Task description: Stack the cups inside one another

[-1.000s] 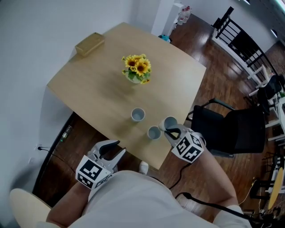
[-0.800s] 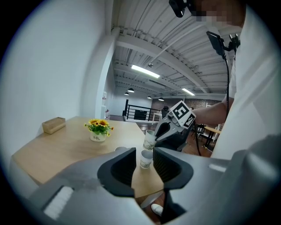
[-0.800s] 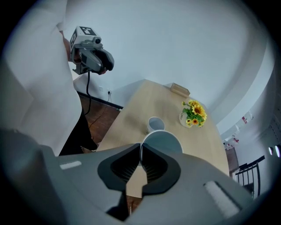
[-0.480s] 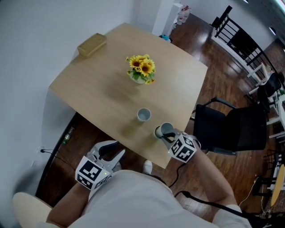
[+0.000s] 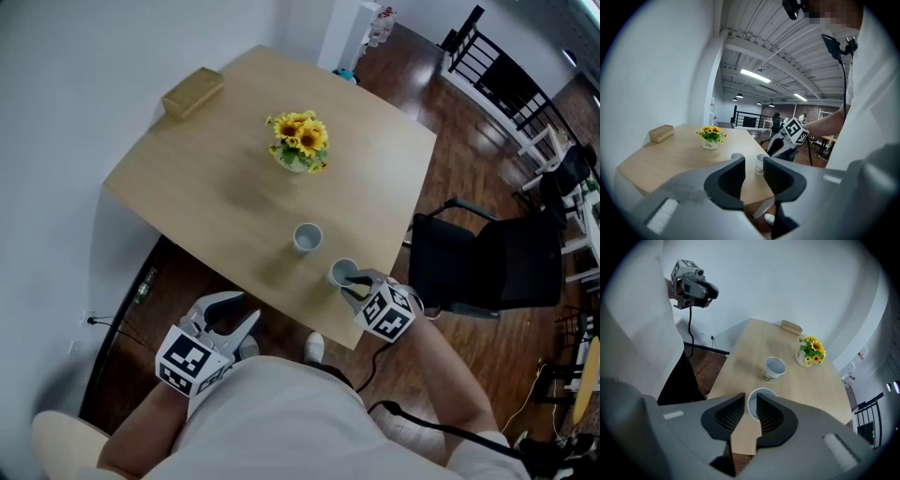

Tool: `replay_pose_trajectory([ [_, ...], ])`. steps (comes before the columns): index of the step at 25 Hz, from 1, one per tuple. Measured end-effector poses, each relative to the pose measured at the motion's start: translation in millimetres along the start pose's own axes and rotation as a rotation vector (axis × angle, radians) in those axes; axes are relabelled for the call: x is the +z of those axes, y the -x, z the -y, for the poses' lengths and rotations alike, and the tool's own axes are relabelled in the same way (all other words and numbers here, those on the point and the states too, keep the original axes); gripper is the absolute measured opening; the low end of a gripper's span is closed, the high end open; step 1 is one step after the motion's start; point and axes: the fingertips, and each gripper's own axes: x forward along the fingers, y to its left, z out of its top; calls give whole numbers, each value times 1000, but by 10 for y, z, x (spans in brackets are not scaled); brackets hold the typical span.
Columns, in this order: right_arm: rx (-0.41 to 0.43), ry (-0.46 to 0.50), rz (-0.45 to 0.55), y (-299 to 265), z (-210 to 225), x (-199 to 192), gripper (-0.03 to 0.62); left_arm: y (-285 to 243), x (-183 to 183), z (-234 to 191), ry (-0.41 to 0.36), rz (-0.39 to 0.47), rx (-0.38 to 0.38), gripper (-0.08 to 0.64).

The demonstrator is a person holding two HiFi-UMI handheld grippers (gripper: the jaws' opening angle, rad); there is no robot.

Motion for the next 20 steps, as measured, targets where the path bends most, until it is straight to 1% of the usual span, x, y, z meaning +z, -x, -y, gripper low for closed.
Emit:
replay_pose_trajectory([
  [6,-40,3,28,162,-44,155,84,32,9,-19,-15,11,-15,129],
  [12,-63,11,71,134,-49,511,84,79,-28,22,-77,11,-30,127],
  [14,-65,37,58,14,-16,624,84,121,-30,28,-66,18,-36,129],
  [16,-70,87,24,-151,43,710,84,189,-58,2,-63,22,-33,141],
  [18,-70,132,-18,-346,119,769,84,286,-110,-50,-64,20,-17,144],
  [20,-67,158,-60,-535,217,787,84,400,-167,-100,-51,18,5,146],
])
